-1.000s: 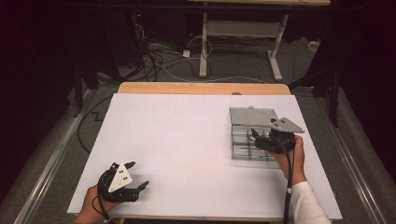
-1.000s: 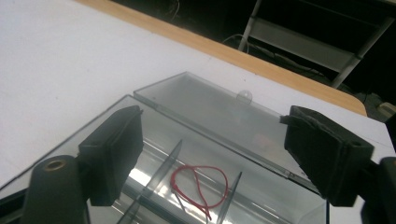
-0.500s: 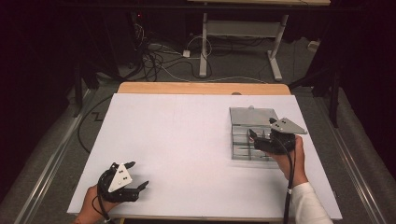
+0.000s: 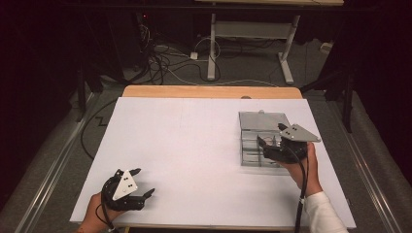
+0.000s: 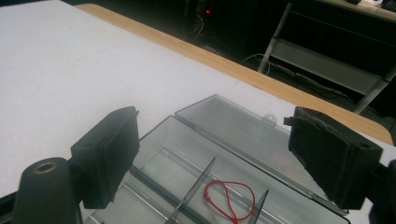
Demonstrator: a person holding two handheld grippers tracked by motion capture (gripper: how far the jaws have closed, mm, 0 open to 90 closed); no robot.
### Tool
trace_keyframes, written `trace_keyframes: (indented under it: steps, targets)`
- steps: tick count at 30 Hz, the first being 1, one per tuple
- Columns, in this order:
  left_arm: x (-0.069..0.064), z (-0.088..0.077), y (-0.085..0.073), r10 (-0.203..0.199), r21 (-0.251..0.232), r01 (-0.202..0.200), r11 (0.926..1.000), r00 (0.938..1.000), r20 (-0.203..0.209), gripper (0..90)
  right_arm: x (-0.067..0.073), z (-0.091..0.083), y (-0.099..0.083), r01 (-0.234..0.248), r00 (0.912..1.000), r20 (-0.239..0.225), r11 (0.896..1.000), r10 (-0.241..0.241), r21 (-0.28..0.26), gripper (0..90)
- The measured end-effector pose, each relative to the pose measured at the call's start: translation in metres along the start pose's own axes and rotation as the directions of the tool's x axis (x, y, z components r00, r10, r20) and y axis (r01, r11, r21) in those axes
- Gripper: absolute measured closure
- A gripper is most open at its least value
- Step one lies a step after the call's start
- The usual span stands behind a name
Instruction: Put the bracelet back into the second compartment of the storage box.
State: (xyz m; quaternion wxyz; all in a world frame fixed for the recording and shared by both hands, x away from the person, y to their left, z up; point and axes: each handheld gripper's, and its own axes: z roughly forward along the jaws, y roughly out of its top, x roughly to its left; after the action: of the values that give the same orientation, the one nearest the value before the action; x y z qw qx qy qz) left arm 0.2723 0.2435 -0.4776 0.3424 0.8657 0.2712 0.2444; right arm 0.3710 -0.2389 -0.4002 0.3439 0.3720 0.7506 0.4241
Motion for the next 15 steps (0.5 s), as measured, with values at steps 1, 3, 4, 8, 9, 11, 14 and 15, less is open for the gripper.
trace_keyframes:
  steps: [1,3,4,8,9,11,14,15]
  targets:
    - [0.0,0.0,0.0,-0.002,-0.002,0.002,1.0,1.0,0.001,19.1,0.001,-0.001,0.0,0.007,1.0,-0.001,1.0,-0.007,0.001,17.2]
    - [0.0,0.0,0.0,0.0,-0.002,0.0,1.0,1.0,-0.001,19.1,0.002,-0.004,0.001,0.012,0.9999,-0.009,1.0,-0.012,-0.008,17.2]
    - [0.0,0.0,0.0,-0.001,-0.002,0.001,1.0,1.0,0.001,19.1,0.003,-0.005,0.002,0.015,0.9997,-0.017,1.0,-0.015,-0.014,17.2]
    - [0.0,0.0,0.0,0.001,0.0,-0.001,1.0,1.0,0.0,19.2,0.007,-0.01,0.004,0.026,0.9991,-0.033,0.999,-0.027,-0.024,17.2]
    - [0.0,0.0,0.0,0.0,0.0,0.0,1.0,1.0,0.0,19.1,0.007,-0.011,0.004,0.03,0.9988,-0.037,0.999,-0.031,-0.025,17.2]
    - [-0.001,0.0,0.0,-0.001,-0.001,0.001,1.0,1.0,-0.001,19.1,0.009,-0.013,0.004,0.035,0.9983,-0.045,0.999,-0.036,-0.029,17.3]
    - [-0.001,0.0,0.001,0.0,-0.001,0.0,1.0,1.0,-0.001,19.1,0.011,-0.018,0.004,0.042,0.9976,-0.054,0.999,-0.043,-0.035,17.1]
    - [-0.001,0.0,0.001,0.001,0.0,-0.001,1.0,1.0,-0.001,19.1,0.012,-0.019,0.004,0.047,0.9971,-0.059,0.998,-0.049,-0.037,17.2]
